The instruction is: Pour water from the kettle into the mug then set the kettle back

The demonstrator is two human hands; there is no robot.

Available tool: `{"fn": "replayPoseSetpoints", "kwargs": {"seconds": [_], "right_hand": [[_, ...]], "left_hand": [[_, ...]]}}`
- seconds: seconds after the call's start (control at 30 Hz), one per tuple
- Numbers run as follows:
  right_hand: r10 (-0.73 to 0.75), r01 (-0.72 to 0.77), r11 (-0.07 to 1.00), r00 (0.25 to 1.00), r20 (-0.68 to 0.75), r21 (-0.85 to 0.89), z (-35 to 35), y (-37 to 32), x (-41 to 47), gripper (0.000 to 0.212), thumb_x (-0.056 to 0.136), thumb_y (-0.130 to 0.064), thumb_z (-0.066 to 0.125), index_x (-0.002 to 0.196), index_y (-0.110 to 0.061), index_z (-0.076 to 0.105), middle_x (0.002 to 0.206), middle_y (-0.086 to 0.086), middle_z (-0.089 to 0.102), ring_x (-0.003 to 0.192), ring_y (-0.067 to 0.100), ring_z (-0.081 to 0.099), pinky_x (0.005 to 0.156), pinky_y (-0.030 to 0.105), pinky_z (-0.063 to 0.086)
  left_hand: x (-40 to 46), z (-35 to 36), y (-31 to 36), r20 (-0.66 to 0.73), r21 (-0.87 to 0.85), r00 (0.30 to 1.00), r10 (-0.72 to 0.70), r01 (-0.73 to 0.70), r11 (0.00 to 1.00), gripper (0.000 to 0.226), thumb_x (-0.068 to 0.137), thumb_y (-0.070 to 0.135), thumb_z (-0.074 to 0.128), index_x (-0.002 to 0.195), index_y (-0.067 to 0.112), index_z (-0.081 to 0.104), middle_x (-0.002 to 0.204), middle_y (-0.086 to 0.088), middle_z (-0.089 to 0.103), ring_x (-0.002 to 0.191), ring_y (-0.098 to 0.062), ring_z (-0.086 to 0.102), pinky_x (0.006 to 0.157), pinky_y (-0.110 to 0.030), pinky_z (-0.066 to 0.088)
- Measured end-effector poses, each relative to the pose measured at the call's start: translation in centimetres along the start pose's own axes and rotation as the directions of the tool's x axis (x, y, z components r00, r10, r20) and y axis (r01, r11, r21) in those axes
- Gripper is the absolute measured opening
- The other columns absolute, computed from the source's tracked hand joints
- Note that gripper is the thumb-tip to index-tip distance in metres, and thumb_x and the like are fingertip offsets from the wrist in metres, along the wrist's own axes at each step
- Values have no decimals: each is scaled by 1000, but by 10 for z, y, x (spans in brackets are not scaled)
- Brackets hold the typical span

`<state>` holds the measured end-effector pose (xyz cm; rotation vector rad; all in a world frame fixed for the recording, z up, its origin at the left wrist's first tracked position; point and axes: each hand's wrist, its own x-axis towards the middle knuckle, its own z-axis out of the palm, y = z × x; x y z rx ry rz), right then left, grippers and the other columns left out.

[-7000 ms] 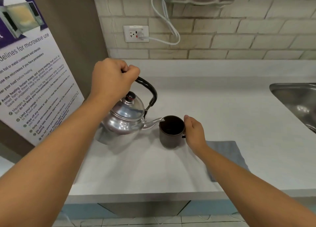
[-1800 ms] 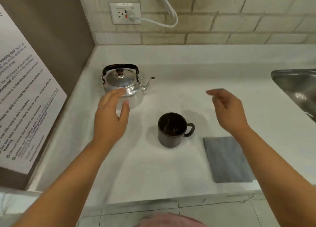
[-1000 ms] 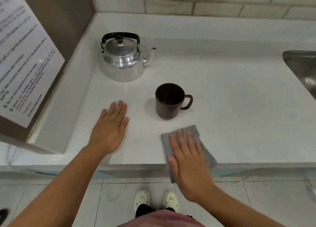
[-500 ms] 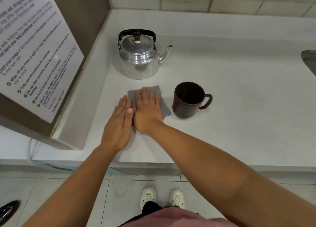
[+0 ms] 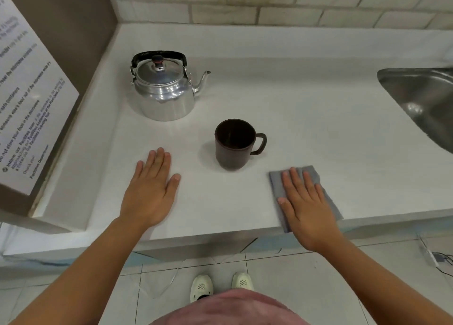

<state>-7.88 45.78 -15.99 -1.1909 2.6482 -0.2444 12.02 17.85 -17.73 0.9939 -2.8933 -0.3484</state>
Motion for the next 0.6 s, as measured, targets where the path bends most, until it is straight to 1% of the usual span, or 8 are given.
{"fn": "replayPoseSetpoints", "kwargs": {"seconds": [0.1, 0.23, 0.5, 0.57, 0.6], "right_hand": [[97, -97, 995, 995, -37, 4, 2, -2, 19, 62, 97, -48, 8, 151, -25, -11, 162, -1, -12, 148, 22, -17, 120, 41, -9], [144, -145, 989, 988, -61, -2, 2, -7, 33, 63, 98, -47, 11, 153, -20, -4, 163, 3, -7, 149, 29, -10, 120, 47, -4], [135, -135, 991, 991, 8, -11, -8, -9, 35, 62, 99, -46, 13, 152, -20, -6, 163, 4, -9, 149, 31, -10, 119, 48, -4], [132, -132, 991, 991, 28, -1, -14, -9, 36, 62, 99, -45, 15, 152, -21, -4, 163, 4, -8, 149, 32, -10, 119, 48, -3], [117, -117, 993, 992, 46, 3, -18, -8, 36, 61, 99, -45, 16, 153, -21, -1, 163, 5, -5, 149, 32, -7, 119, 48, -1]], "left_hand": [[0, -1, 1, 11, -5, 1000, -4, 4, 1000, 64, 98, 47, 9, 151, 14, -2, 161, -3, -6, 145, -12, -13, 119, -33, -5], [-2, -3, 2, 18, -7, 1000, -5, 5, 1000, 64, 99, 48, 10, 152, 14, -2, 161, -3, -6, 146, -12, -12, 119, -32, -5], [-2, -7, 6, 41, -27, 999, -4, 5, 1000, 63, 100, 46, 13, 151, 12, -1, 161, -4, -5, 147, -14, -9, 119, -31, -4], [2, -13, 5, 78, -26, 997, -18, 20, 999, 64, 100, 47, 14, 152, 12, -1, 161, -3, -5, 147, -15, -7, 119, -32, -1], [3, -15, 4, 124, 3, 992, -28, 28, 1000, 65, 100, 48, 16, 152, 13, 0, 162, -3, -5, 148, -15, -5, 119, -32, 2]]}}
